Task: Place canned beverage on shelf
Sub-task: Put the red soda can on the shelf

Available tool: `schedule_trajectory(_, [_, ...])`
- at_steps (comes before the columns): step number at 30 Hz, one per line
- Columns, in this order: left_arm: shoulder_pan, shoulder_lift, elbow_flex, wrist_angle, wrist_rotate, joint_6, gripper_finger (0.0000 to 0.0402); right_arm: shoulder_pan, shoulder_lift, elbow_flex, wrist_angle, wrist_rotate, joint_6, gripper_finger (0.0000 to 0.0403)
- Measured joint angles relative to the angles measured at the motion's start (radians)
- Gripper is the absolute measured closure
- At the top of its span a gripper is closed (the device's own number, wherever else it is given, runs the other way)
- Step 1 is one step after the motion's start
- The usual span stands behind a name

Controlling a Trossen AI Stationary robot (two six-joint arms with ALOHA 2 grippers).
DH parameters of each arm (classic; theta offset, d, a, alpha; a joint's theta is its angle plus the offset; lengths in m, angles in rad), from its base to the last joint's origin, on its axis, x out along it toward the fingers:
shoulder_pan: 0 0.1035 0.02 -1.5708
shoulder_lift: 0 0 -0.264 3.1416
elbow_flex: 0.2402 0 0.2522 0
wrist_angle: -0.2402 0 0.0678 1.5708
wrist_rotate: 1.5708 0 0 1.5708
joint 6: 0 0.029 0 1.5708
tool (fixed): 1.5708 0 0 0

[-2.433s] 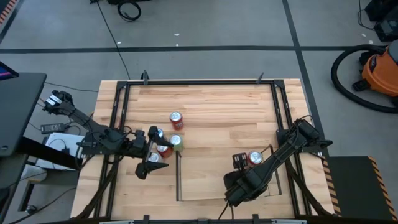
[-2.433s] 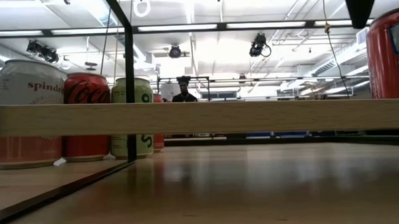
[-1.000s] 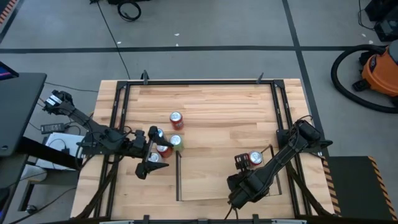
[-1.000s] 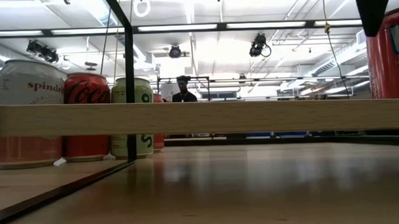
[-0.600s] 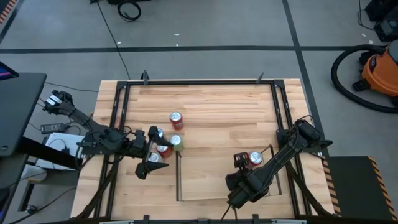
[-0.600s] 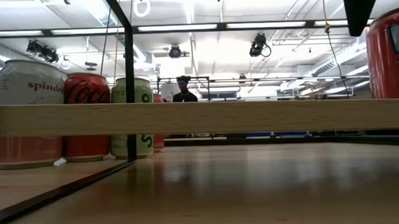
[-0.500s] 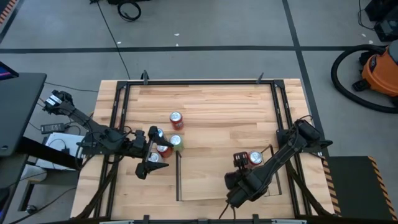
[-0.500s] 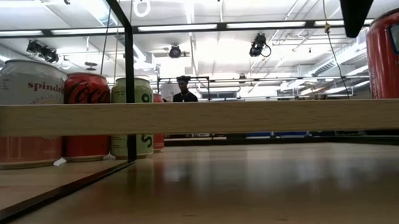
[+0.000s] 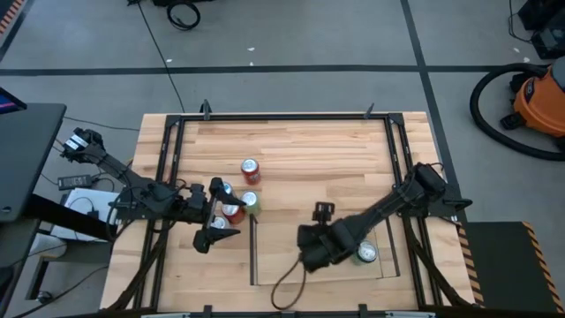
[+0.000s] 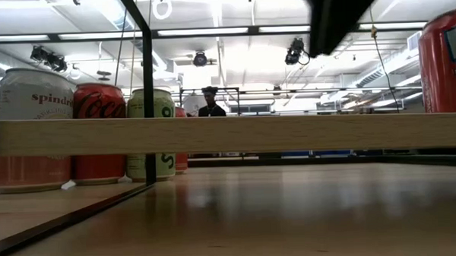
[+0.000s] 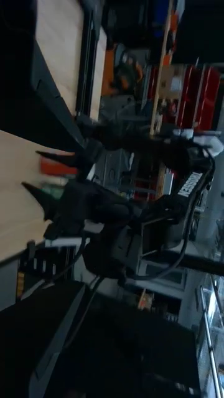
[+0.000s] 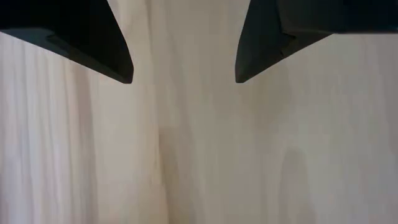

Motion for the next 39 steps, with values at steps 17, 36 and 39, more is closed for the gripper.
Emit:
schedule_trajectory(17, [0.047,0.0,0.0,-0.286,-0.148,-0.004,0.0033,-0.36,0.0,0.0,0.487,-0.062,-0.631,0.011])
schedule_trajectory(36, [0.039,-0.171,0.0,-0.594,-0.292,-0.056,0.0033,-0.56,0.001,-0.216,1.141,-0.222,-0.777,0.011])
schedule_trajectory(39, [0.039,-0.182,0.0,-0.652,-0.342,-0.069,0.0033,-0.589,0.0,-0.236,1.248,-0.239,-0.787,0.0103])
